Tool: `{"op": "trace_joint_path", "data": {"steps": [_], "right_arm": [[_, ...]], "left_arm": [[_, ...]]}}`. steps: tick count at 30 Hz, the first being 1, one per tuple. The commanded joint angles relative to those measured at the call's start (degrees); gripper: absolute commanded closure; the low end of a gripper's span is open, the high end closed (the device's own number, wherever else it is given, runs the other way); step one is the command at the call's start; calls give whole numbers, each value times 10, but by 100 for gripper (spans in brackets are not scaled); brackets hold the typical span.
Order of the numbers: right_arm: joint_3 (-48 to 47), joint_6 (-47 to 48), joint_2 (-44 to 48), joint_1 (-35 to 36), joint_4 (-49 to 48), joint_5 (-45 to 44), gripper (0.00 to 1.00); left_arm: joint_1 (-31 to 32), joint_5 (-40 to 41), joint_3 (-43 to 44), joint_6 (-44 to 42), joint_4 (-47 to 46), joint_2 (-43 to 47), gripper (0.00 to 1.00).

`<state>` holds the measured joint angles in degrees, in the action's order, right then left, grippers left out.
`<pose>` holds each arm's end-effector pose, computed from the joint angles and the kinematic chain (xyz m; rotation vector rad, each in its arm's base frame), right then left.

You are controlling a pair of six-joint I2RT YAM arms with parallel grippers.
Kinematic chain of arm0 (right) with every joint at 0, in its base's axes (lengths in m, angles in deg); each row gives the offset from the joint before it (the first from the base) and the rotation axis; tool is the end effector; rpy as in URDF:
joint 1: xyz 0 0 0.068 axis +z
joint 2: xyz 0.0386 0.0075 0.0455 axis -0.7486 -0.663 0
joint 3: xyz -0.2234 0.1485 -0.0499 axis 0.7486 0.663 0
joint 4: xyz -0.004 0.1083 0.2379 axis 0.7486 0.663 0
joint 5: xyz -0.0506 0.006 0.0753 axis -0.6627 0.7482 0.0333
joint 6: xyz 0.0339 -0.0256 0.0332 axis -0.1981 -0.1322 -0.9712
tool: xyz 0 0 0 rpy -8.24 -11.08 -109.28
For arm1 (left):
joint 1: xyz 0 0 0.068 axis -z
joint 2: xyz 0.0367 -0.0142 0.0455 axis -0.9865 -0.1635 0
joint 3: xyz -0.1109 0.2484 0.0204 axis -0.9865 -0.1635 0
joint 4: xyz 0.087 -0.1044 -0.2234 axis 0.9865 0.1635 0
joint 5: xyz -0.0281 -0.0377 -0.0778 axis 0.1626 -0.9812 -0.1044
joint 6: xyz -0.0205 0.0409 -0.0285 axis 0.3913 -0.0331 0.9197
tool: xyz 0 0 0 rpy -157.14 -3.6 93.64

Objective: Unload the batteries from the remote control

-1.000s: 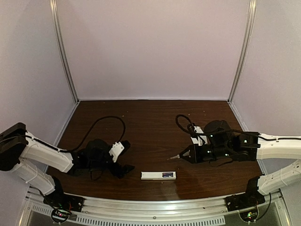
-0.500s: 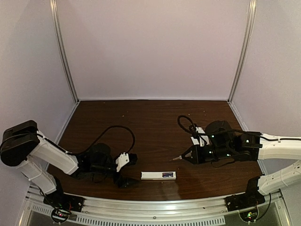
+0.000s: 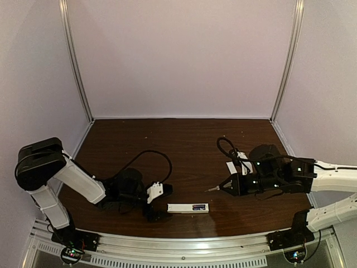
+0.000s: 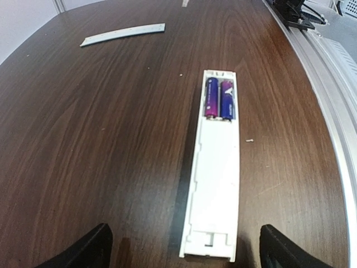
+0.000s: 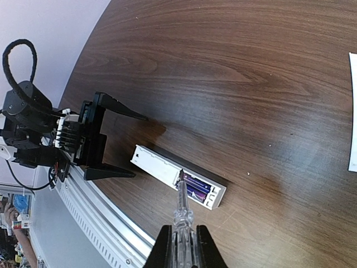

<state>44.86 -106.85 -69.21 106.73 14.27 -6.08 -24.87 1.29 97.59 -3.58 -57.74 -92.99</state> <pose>0.1097 0.1862 0.2470 -0.3663 2.4866 1.0164 0.1460 -0.2370 0.1026 1.3934 1.7544 -0.8477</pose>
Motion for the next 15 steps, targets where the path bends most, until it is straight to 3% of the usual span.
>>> {"op": "trace_joint_path", "data": {"steps": [1,15], "right_arm": [[11,-5,16,3,16,-15,100],[85,-35,87,3,-42,-9,100]], "left_arm": [[4,-34,28,-16,-26,-29,8],[16,-86,73,-3,-44,-101,18]]}}
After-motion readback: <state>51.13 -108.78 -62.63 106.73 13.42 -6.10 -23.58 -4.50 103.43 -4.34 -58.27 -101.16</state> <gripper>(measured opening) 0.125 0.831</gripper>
